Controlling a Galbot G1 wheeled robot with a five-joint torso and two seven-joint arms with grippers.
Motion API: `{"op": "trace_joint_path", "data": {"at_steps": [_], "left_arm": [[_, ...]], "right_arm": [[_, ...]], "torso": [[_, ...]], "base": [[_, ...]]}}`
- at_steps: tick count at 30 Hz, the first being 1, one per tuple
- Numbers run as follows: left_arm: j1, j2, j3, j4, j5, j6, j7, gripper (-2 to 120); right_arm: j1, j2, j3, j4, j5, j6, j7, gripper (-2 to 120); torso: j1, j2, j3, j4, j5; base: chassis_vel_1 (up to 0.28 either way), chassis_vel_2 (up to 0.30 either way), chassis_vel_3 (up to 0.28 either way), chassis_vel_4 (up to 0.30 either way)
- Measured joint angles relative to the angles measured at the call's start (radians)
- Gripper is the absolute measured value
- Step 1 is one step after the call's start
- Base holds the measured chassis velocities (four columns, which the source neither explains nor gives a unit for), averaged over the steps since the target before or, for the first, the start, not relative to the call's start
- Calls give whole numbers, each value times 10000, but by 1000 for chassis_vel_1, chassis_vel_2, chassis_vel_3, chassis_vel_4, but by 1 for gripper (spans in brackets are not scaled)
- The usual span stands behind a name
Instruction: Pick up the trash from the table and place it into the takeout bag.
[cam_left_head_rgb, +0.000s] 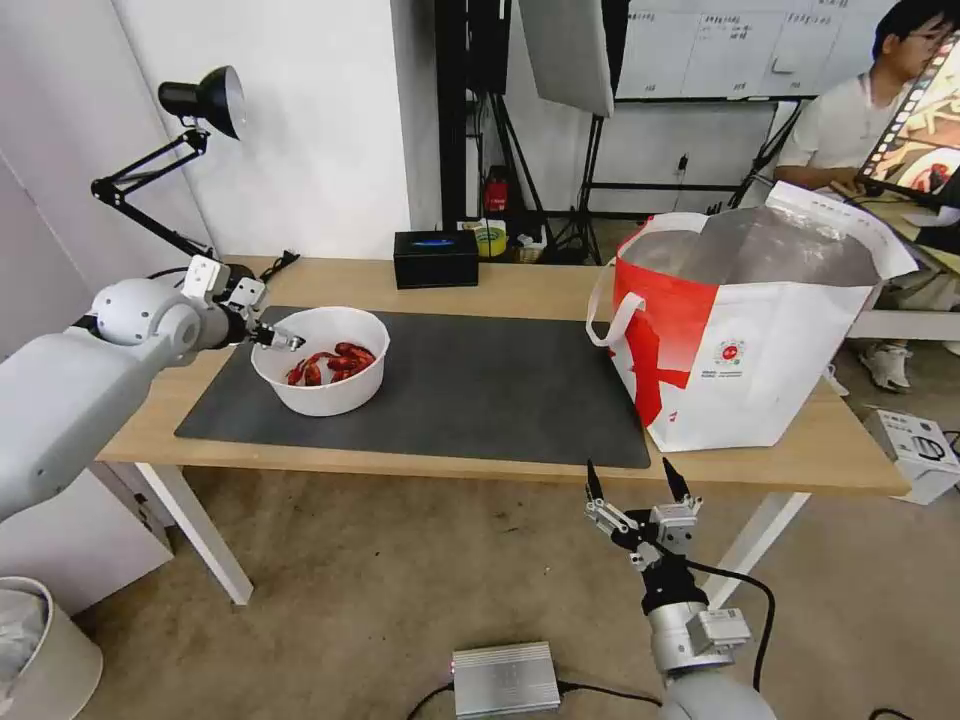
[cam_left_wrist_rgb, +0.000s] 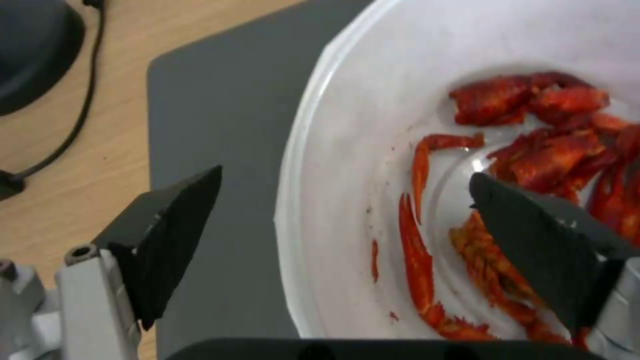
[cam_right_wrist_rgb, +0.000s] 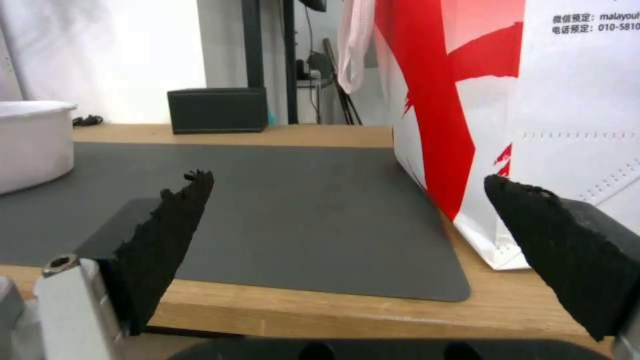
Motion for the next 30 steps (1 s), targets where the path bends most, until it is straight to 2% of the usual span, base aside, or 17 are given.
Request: {"op": "trace_joint_path", "data": {"at_steps": [8,17,22,24,25,27,30], "left_arm": [[-516,-15,815,443,377,-9,674,100],[-714,-33,1203,654,616,-15,1186,100],[-904,-72,1508,775,777,-16,1418,91],[-1082,-168,1664,866,888,-16,1547,79],[-1082,-168,1664,866,888,-16,1547,79],[-1172,-207,1782,878,931,-17,1632,69],[-1214,-239,1862,877,950,-17,1647,62]], "right_arm": [[0,0,0,0,0,0,0,100],[0,0,0,0,0,1,0,100],[0,0,0,0,0,1,0,100],[0,0,0,0,0,1,0,100],[0,0,0,0,0,1,0,100],[0,0,0,0,0,1,0,100],[0,0,0,0,0,1,0,100]], "torso": [[0,0,0,0,0],[0,-1,0,0,-1],[0,-1,0,0,-1],[0,0,0,-1,0],[0,0,0,-1,0],[0,0,0,-1,0],[0,0,0,0,0]], "base": [[0,0,0,0],[0,0,0,0],[0,0,0,0],[0,0,0,0],[0,0,0,0],[0,0,0,0],[0,0,0,0]]}}
